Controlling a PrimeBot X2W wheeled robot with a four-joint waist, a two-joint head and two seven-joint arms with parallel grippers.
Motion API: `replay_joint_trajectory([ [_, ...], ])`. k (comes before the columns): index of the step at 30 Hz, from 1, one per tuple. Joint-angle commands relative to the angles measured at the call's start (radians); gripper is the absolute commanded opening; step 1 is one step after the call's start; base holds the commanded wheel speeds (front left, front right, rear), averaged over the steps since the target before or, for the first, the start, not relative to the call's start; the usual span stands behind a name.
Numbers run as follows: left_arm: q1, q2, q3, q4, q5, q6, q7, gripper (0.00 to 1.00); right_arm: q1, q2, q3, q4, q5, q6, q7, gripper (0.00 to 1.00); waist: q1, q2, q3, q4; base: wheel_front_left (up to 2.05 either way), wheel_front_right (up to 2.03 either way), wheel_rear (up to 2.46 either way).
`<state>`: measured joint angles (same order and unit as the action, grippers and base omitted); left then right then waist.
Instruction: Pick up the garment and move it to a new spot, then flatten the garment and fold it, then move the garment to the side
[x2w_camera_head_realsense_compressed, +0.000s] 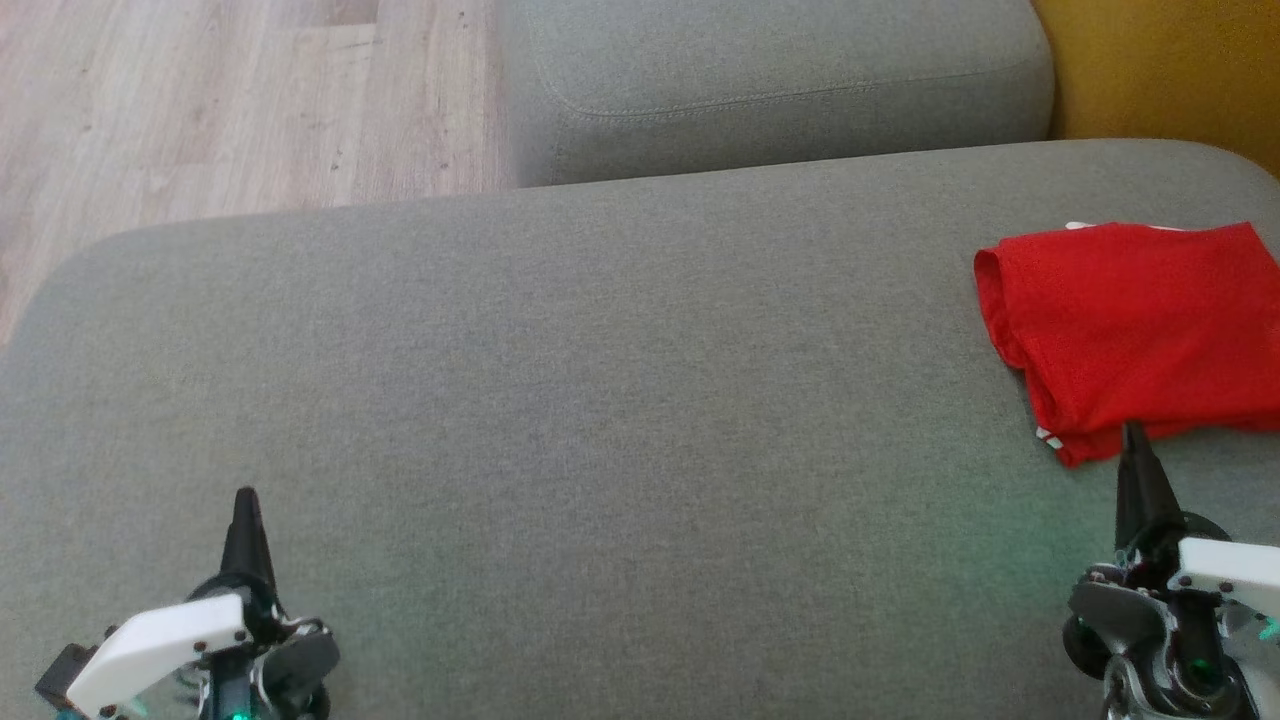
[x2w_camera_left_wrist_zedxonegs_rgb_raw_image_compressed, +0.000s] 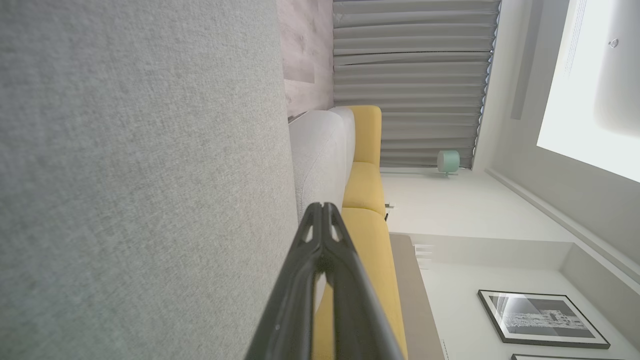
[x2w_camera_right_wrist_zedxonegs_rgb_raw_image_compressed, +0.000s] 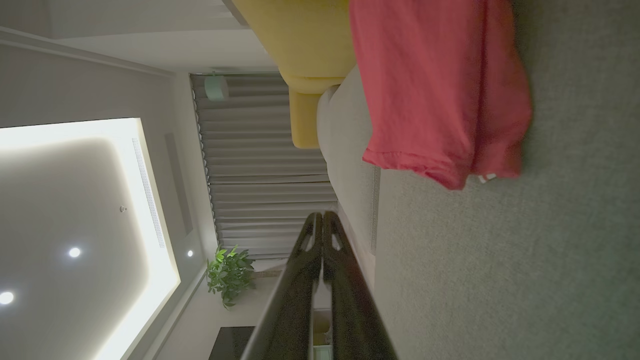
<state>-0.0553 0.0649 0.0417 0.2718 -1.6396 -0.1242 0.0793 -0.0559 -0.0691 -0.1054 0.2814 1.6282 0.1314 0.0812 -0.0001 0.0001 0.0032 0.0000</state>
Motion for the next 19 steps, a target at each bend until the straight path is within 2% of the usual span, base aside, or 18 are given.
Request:
replay_joint_trajectory([
  [1,-0.050,0.009,0.040,-0.028,0.004,-0.007,0.008,0.00,-0.050,0.000,0.017,-0.038,0.002,-0.001,0.011,0.00,0.0001,-0.0001,0.000,0.000,0.00,0.00,0.00],
  [19,-0.050,0.004,0.046,-0.028,0.009,-0.007,0.013,0.00,-0.050,0.004,0.012,-0.038,-0.003,-0.001,0.016,0.00,0.0001,-0.0001,0.000,0.000,0.00,0.00,0.00],
])
